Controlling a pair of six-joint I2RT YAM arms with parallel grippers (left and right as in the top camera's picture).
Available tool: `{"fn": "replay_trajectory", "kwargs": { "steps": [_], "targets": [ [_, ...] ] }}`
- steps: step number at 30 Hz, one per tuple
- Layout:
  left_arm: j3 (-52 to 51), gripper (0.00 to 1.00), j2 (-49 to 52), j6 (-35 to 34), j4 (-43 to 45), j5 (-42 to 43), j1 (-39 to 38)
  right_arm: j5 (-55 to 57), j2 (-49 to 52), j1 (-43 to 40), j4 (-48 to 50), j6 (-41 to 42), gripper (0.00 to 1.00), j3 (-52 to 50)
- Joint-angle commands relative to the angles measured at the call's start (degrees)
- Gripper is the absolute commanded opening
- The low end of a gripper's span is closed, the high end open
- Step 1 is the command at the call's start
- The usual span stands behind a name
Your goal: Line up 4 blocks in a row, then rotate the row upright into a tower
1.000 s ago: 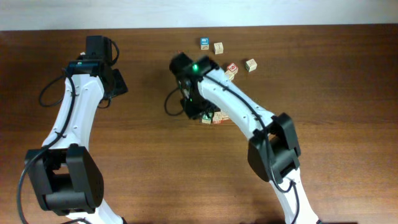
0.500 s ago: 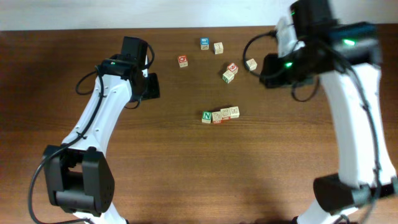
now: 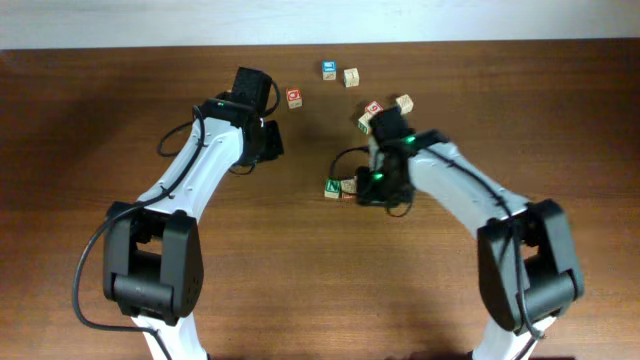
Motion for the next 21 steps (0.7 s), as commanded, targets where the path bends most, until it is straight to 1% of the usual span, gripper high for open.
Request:
{"fn": "replay_trajectory", "kwargs": {
  "steps": [1, 3, 6, 8, 15, 17, 18, 20, 21],
  "targets": [
    [0.6, 0.27, 0.3, -0.9, 0.7, -3.8, 2.3, 6.8, 1.2, 6.2, 3.0, 7.3, 0.33, -0.5],
    [0.6, 0.29, 0.3, -0.8, 0.3, -4.3, 3.8, 9.5, 1.9, 8.1, 3.5, 7.8, 0.32, -0.4],
    [0.6, 0.29, 0.3, -0.4, -0.2, -4.3, 4.3, 12.2, 3.1, 8.6, 6.7, 9.5, 0.22, -0.4],
    [0.6, 0.30, 0.3, -0.3, -0.2, -4.3, 4.2, 12.5, 4.5, 8.6, 8.2, 9.4, 0.21, -0.4],
    [0.6, 0.30, 0.3, -0.4, -1.7, -4.3, 4.3, 14.7, 5.1, 8.6, 11.7, 9.0, 0.21, -0.3],
    [0.6, 0.30, 0.3, -0.4, -1.8, -4.3, 4.3, 14.2, 5.1, 8.6, 11.5, 9.0, 0.21, -0.3],
    [0.6, 0.30, 0.3, -0.4, -1.9, -4.3, 4.3, 11.5, 5.1, 8.6, 9.7, 7.5, 0.21, 0.9],
    [0.6, 0.30, 0.3, -0.4, -1.9, -4.3, 4.3, 9.1, 5.1, 8.9, 4.3, 7.5, 0.21, 4.1],
    [0.6, 0.30, 0.3, -0.4, -1.9, -4.3, 4.3, 9.0, 5.1, 9.4, 3.7, 7.5, 0.21, 4.7]
  ]
}}
